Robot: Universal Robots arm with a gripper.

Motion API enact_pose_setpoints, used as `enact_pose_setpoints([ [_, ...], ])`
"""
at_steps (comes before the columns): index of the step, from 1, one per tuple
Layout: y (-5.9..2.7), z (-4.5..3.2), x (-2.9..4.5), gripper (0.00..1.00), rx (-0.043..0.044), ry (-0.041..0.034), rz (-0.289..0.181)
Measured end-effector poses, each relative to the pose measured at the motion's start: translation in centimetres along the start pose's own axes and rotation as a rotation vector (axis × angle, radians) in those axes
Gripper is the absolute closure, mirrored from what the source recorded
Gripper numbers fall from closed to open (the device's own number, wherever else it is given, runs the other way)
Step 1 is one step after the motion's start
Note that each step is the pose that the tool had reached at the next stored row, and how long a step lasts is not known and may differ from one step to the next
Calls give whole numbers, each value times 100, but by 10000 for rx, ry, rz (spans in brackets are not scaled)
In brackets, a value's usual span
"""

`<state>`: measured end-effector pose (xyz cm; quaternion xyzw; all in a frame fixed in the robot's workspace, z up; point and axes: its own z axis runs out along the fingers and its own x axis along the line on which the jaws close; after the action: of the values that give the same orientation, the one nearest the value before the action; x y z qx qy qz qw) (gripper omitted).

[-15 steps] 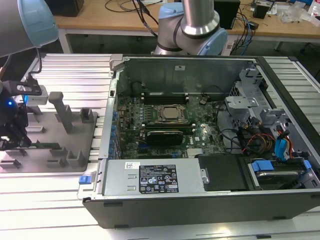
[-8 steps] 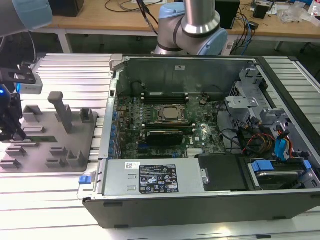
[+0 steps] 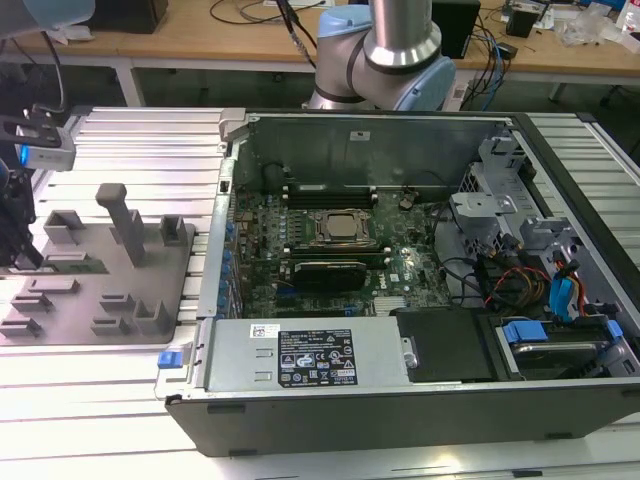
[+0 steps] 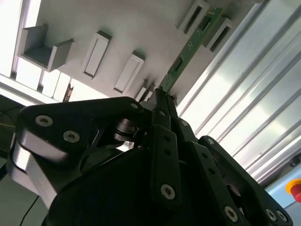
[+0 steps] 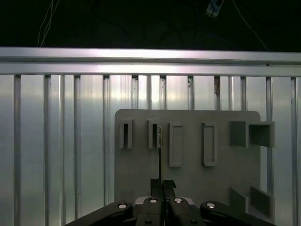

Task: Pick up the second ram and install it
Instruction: 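Pick up the second ram and move it above second insertion slot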

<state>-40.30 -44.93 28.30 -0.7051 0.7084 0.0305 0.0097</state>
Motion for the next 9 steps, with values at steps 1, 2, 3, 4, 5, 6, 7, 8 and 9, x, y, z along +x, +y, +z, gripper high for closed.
enact_pose_setpoints([
  [1,0,-17,-1,91,1,-1,0],
  [2,1,-37,-3,91,1,0,1],
  [3,2,-60,-4,91,0,0,1],
  [4,3,-76,-5,91,0,-1,1],
  [5,3,-85,-6,91,1,-1,1],
  [6,3,-101,-7,91,1,-1,0],
  [7,3,-111,-8,91,2,-1,1],
  [8,4,-117,-8,91,0,-2,1],
  [9,4,-122,-9,91,1,-2,0],
])
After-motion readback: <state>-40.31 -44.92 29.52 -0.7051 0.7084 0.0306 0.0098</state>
